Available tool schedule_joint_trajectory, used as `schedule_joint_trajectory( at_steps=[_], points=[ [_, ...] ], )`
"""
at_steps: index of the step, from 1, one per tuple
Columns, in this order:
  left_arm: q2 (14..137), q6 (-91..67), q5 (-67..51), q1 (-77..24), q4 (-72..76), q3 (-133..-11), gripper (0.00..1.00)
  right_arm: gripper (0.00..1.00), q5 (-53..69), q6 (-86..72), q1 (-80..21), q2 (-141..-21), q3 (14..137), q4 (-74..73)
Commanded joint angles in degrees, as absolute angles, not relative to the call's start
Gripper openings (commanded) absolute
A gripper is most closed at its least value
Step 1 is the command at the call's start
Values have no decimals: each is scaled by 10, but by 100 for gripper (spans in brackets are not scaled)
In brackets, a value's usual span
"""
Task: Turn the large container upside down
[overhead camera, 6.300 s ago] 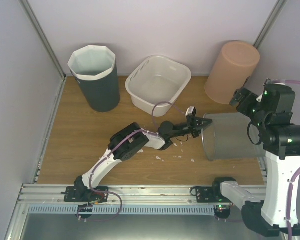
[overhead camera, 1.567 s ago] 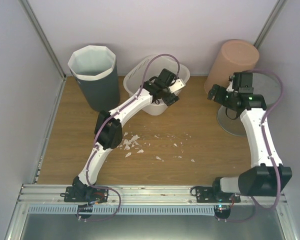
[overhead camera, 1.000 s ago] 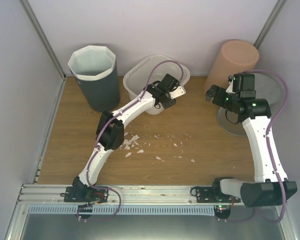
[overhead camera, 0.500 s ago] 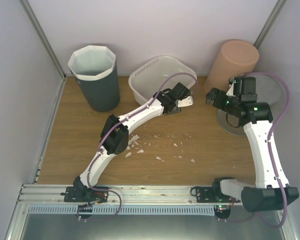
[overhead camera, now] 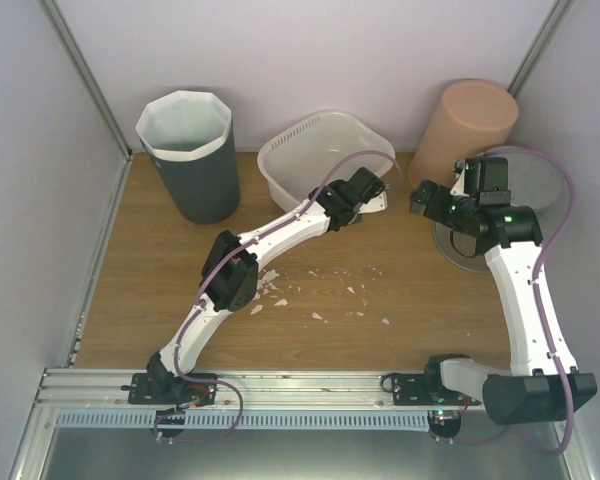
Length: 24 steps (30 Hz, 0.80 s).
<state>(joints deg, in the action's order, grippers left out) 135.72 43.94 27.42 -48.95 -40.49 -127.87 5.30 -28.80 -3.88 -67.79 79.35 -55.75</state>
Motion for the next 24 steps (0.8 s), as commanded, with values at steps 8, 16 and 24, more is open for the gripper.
schedule_joint_trajectory(
  at_steps=[8,16,24],
  points=[
    [1340,458,278,-457,-427,-1229,0,100,65,-287,-46,-658,786,-559],
    [1278,426,218,-459,-485,-1246,0,100,45,-294,-46,-642,821,-572],
    [1157,385,50,-474,-608,-1315,0,100,26,-293,-46,-641,942,-607]
  ],
)
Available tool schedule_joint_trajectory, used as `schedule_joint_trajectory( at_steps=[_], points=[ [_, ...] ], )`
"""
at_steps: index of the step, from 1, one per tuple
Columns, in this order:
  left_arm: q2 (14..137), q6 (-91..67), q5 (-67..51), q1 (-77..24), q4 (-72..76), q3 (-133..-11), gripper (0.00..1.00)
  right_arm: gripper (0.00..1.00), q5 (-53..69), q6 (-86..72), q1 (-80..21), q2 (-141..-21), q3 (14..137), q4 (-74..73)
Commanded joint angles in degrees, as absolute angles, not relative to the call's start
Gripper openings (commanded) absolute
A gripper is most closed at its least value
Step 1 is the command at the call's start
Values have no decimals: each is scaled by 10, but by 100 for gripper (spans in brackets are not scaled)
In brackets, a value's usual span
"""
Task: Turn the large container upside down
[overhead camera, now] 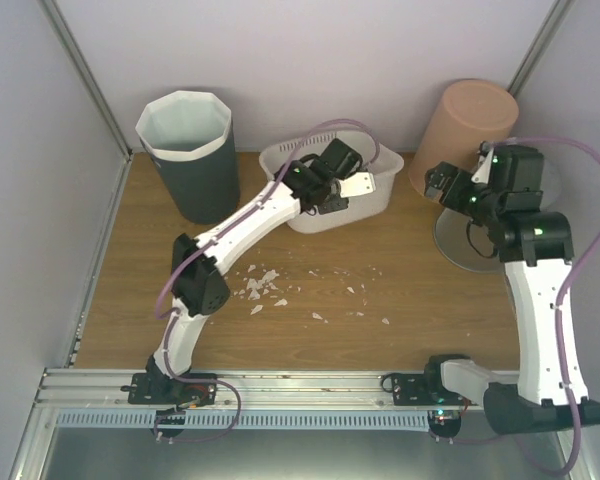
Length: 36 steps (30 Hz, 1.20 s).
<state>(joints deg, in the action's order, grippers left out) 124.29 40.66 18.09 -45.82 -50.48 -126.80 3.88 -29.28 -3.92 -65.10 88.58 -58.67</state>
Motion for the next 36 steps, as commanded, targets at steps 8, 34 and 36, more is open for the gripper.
schedule_joint_trajectory(
  at_steps=[8,34,36],
  points=[
    [1102,334,-307,-418,-717,-1329,0,100,33,-278,-46,-649,999,-633],
    [1400,230,-738,-279,-779,-1315,0,100,68,-258,-45,-660,949,-634],
    [1418,226,-750,-273,-778,-1303,0,100,72,-253,-45,-662,938,-629]
  ],
)
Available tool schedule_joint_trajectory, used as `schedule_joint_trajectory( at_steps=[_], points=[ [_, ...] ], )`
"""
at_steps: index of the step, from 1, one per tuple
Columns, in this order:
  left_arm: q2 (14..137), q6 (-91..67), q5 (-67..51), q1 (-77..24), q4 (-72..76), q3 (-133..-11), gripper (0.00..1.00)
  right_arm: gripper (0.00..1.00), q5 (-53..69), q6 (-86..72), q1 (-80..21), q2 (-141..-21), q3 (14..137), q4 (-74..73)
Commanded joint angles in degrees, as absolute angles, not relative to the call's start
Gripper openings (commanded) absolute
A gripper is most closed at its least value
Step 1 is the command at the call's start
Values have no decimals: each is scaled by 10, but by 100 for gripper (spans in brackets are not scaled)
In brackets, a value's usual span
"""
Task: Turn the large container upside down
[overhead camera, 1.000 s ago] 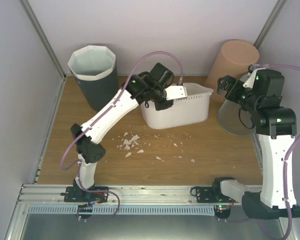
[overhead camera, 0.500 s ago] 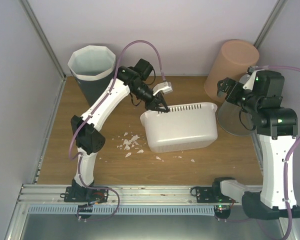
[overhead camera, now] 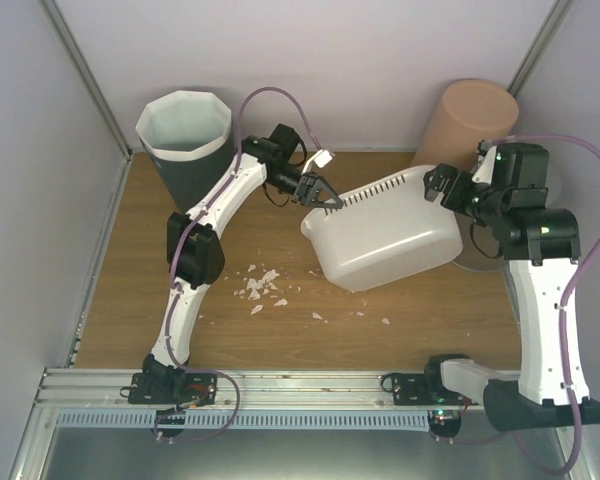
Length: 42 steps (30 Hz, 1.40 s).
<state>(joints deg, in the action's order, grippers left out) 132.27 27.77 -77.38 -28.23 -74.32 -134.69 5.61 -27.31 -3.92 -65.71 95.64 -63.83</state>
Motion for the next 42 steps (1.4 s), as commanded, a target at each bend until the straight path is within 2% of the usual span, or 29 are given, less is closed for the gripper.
schedule_joint_trajectory(
  at_steps=[1,8,15,26,27,29,30,36,42],
  points=[
    [1425,225,-752,-272,-779,-1298,0,100,75,-251,-45,-664,933,-625],
    [1459,181,-833,-244,-759,-1249,0,100,92,-239,-46,-686,906,-600],
    [1441,126,-895,-226,-719,-1177,0,100,94,-233,-46,-711,931,-596],
    [1434,111,-865,-220,-697,-1142,0,100,104,-237,-46,-705,915,-595],
    [1434,107,-856,-218,-691,-1144,8,100,115,-233,-46,-702,911,-595],
    [1436,103,-831,-216,-683,-1154,36,100,139,-220,-45,-697,897,-598],
    [1435,101,-820,-214,-679,-1158,42,100,146,-217,-47,-694,889,-603],
    [1426,124,-714,-209,-687,-1225,68,100,154,-216,-66,-652,806,-622],
    [1413,136,-595,-211,-671,-1296,81,100,161,-239,-94,-618,734,-622]
  ],
)
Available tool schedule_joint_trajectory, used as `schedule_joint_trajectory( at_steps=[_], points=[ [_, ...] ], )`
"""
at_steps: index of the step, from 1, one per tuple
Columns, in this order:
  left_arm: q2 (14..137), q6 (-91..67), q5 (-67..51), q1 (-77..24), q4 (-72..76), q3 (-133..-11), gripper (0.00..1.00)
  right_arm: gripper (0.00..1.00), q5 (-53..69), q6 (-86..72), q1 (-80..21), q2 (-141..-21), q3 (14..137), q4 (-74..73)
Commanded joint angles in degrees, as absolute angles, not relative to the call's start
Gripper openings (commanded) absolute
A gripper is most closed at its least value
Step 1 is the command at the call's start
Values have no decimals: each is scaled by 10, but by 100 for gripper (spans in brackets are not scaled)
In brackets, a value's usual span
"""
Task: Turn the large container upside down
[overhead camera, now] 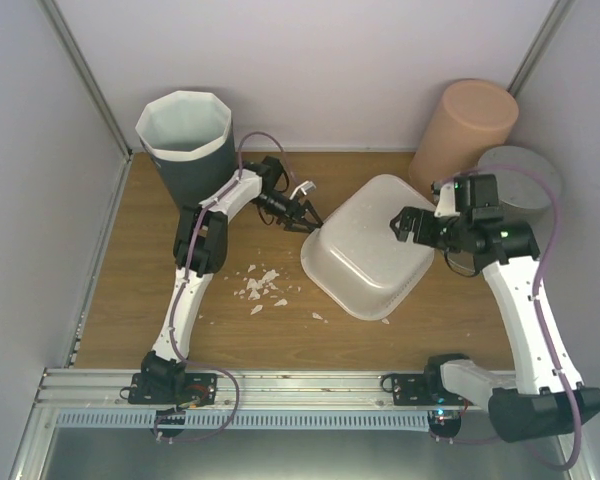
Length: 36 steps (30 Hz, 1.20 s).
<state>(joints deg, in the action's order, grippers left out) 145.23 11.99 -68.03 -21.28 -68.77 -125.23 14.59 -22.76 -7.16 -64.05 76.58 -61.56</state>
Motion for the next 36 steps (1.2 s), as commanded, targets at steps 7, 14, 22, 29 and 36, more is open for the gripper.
schedule_joint_trajectory(
  at_steps=[7,14,22,29,36],
  points=[
    [1407,136,-449,-213,-618,-1361,88,100,164,-269,-162,-599,684,-624],
    [1365,109,-416,-217,-563,-1395,88,100,165,-342,-276,-576,639,-635],
    [1218,145,-332,-246,-506,-1354,88,100,176,-470,-463,-578,567,-545],
    [1062,168,-237,-232,-456,-1273,91,100,136,-499,-503,-674,574,-491],
    [951,201,-147,-215,-439,-1257,98,100,11,-449,-496,-899,744,-550]
  ],
)
